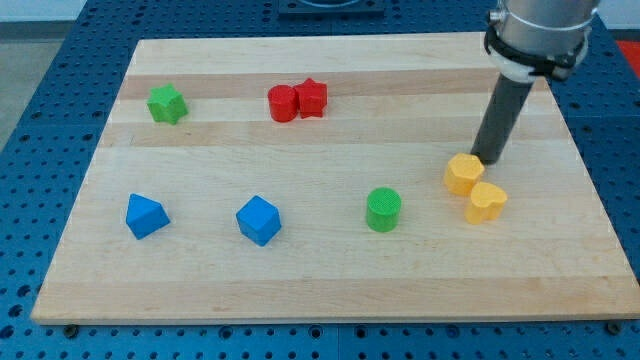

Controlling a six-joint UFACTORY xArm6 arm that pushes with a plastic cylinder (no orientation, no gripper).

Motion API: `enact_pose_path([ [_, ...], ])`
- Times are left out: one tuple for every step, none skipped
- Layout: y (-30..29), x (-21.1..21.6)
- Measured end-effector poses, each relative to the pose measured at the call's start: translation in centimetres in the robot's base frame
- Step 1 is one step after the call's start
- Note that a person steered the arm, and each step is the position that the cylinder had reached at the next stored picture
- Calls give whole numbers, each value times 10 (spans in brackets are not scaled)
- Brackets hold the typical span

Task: Move the yellow hexagon to the top left of the yellow heart

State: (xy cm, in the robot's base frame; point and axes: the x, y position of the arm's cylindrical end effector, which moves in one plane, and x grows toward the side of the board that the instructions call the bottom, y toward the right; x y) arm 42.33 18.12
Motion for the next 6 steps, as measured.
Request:
enact_pose_path([
  [-27, -9],
  [-40, 9],
  [-37, 27],
  [-37, 29],
  [-20, -3],
  [42, -9],
])
